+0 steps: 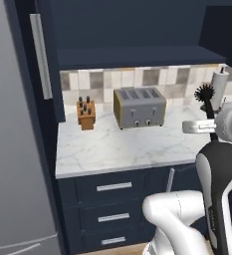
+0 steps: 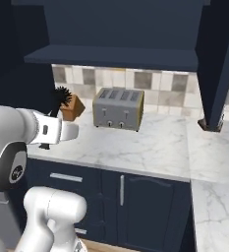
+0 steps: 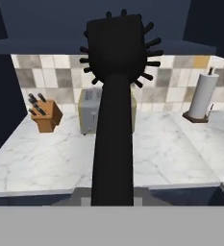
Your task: Pick up the bar soap and dish brush from the sink, and place them back in the cabinet, and close the cabinet doors.
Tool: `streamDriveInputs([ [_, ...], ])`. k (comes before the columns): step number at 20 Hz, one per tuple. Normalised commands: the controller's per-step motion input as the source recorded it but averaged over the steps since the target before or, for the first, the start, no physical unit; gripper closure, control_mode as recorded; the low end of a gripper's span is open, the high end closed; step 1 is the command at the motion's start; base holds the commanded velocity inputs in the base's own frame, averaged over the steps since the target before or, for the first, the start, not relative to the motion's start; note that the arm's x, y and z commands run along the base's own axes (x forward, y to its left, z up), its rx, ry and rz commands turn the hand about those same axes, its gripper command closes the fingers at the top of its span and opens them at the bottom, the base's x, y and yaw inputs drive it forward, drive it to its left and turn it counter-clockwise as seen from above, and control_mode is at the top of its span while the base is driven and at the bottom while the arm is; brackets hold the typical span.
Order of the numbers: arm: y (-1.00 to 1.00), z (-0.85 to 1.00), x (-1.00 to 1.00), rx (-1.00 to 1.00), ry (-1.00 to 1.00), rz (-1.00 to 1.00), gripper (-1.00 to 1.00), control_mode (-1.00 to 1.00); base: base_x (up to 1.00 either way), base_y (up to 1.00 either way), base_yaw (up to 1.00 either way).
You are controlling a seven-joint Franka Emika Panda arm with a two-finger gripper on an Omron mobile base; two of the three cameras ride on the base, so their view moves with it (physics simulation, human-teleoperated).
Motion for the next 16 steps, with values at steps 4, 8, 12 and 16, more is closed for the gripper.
streamDriveInputs([
  [4,0.0,0.0,0.0,0.0,0.0,0.0,1.0,1.0,0.57,-0.29,0.0],
  [8,0.0,0.0,0.0,0.0,0.0,0.0,1.0,1.0,0.38,-0.24,0.0],
  [12,0.0,0.0,0.0,0.0,0.0,0.0,1.0,1.0,0.31,-0.24,0.0],
  [16,0.0,0.0,0.0,0.0,0.0,0.0,1.0,1.0,0.17,-0.16,-0.05],
])
